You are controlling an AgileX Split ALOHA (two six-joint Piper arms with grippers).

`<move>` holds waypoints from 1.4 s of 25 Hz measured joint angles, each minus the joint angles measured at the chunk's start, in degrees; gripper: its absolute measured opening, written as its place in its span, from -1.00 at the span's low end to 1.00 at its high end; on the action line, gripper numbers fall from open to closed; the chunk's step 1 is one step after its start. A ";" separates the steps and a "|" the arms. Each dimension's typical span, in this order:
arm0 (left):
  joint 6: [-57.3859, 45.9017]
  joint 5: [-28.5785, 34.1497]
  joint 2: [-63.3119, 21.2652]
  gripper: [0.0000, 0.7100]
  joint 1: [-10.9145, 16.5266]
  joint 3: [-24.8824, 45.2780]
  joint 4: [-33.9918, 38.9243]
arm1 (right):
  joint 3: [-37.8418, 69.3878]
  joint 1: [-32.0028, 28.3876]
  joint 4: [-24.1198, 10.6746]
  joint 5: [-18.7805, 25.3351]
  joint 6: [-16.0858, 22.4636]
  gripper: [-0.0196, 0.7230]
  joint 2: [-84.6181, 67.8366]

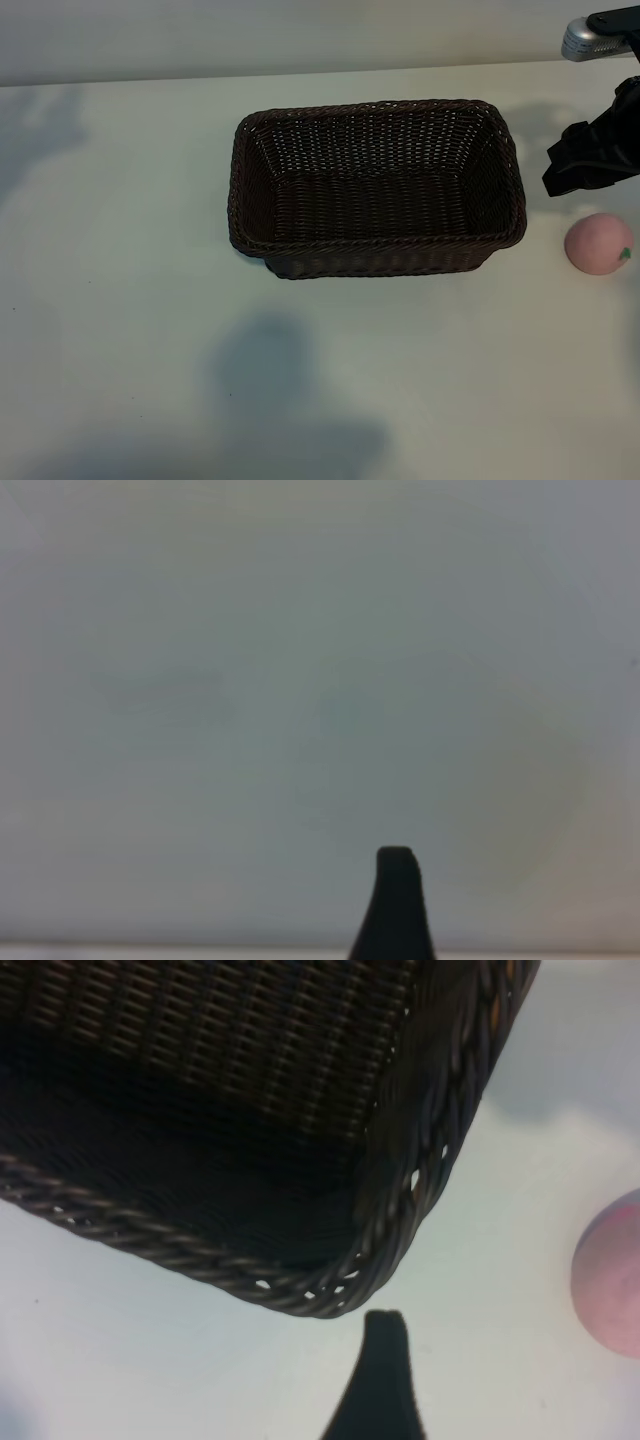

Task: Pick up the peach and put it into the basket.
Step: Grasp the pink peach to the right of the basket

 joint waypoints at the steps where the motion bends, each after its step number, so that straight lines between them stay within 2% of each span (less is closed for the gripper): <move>1: 2.07 0.24 -0.10 0.67 0.00 0.00 -1.88 | 0.00 0.00 0.00 0.00 0.00 0.65 0.00; 7: 19.04 1.43 -0.15 0.67 0.00 0.00 -22.00 | 0.00 0.00 0.06 0.00 0.00 0.65 0.00; 16: 44.35 4.70 -0.15 0.67 0.00 3.41 -43.05 | 0.00 0.00 0.06 -0.04 0.00 0.65 0.00; 18: 49.16 6.33 -0.42 0.67 -0.69 5.07 -48.73 | 0.00 0.00 0.06 -0.04 0.00 0.65 0.00; 20: 55.39 9.81 -1.07 0.67 -2.54 6.32 -53.99 | 0.00 0.00 0.06 -0.04 0.00 0.65 0.00; 24: 62.41 17.95 -2.70 0.67 -5.70 6.85 -57.01 | 0.00 0.00 0.06 -0.04 0.00 0.65 0.00; 30: 63.65 23.99 -5.48 0.67 -5.83 6.85 -56.61 | 0.00 0.00 0.06 -0.04 0.05 0.65 0.00; 33: 71.25 27.17 -8.17 0.67 -5.89 8.34 -63.87 | 0.00 0.00 0.06 -0.04 0.05 0.65 0.00; 35: 81.75 29.32 -10.77 0.67 -5.94 10.58 -73.56 | 0.00 0.00 0.06 -0.04 0.05 0.65 0.00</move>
